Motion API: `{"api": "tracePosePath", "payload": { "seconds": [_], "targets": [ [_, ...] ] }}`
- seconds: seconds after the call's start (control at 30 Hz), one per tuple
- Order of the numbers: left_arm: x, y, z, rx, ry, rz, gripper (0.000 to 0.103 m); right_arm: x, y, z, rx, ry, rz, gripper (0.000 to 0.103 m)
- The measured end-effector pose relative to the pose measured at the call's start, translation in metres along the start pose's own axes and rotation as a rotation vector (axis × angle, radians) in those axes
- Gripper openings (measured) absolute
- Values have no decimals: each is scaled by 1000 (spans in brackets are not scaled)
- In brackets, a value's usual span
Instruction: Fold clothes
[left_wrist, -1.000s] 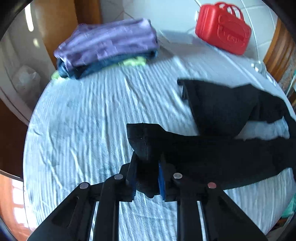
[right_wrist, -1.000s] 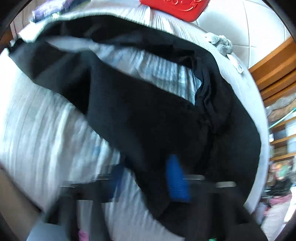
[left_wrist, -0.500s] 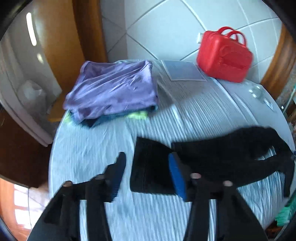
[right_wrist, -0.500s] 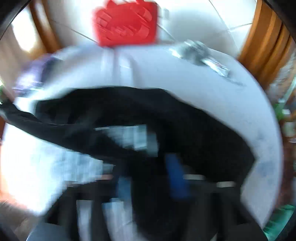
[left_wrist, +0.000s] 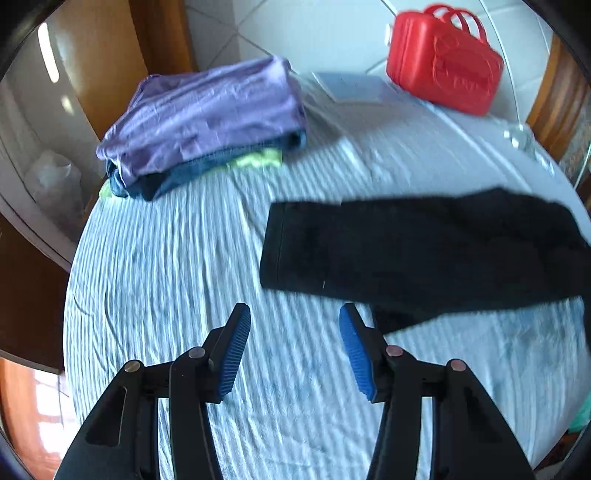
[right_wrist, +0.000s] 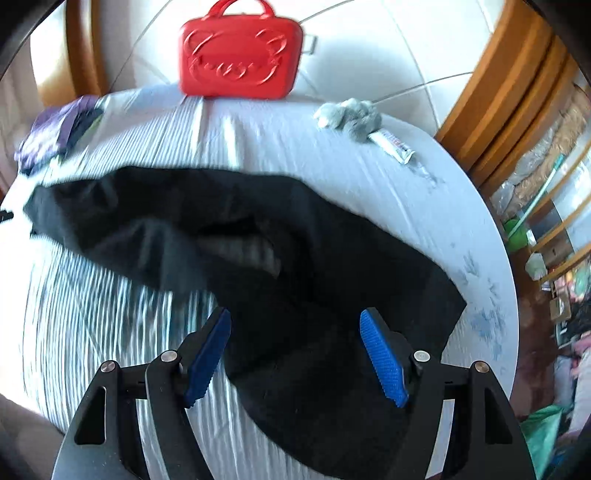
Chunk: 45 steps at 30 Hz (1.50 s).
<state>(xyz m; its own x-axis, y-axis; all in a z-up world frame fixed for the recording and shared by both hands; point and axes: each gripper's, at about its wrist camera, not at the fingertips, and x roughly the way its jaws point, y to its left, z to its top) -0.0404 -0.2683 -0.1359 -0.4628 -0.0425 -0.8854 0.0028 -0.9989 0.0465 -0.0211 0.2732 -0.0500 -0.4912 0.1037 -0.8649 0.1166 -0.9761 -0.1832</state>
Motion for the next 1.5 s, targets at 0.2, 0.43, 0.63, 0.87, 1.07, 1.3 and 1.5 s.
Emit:
{"api": "tracePosePath", "payload": {
  "seconds": [0.2, 0.43, 0.63, 0.87, 1.07, 1.3, 1.5],
  "targets": [
    [27, -5, 4, 73, -14, 38, 51, 22, 20, -28, -73, 72, -30, 72],
    [53, -10, 16, 120, -34, 40, 51, 26, 39, -25, -166, 31, -35, 73],
    [45, -3, 35, 52, -91, 15, 19, 58, 54, -6, -199, 11, 13, 71],
    [-19, -7, 45, 62, -160, -36, 18, 55, 17, 8, 22, -5, 155, 4],
    [-46, -21, 69, 34, -150, -205, 18, -9, -50, 10, 231, -105, 238, 4],
    [17, -71, 177, 100, -51, -148, 50, 59, -127, 72, 255, 85, 163, 44],
    [31, -112, 159, 208, -30, -128, 52, 75, -127, 80, 230, 119, 77, 69]
  ]
}}
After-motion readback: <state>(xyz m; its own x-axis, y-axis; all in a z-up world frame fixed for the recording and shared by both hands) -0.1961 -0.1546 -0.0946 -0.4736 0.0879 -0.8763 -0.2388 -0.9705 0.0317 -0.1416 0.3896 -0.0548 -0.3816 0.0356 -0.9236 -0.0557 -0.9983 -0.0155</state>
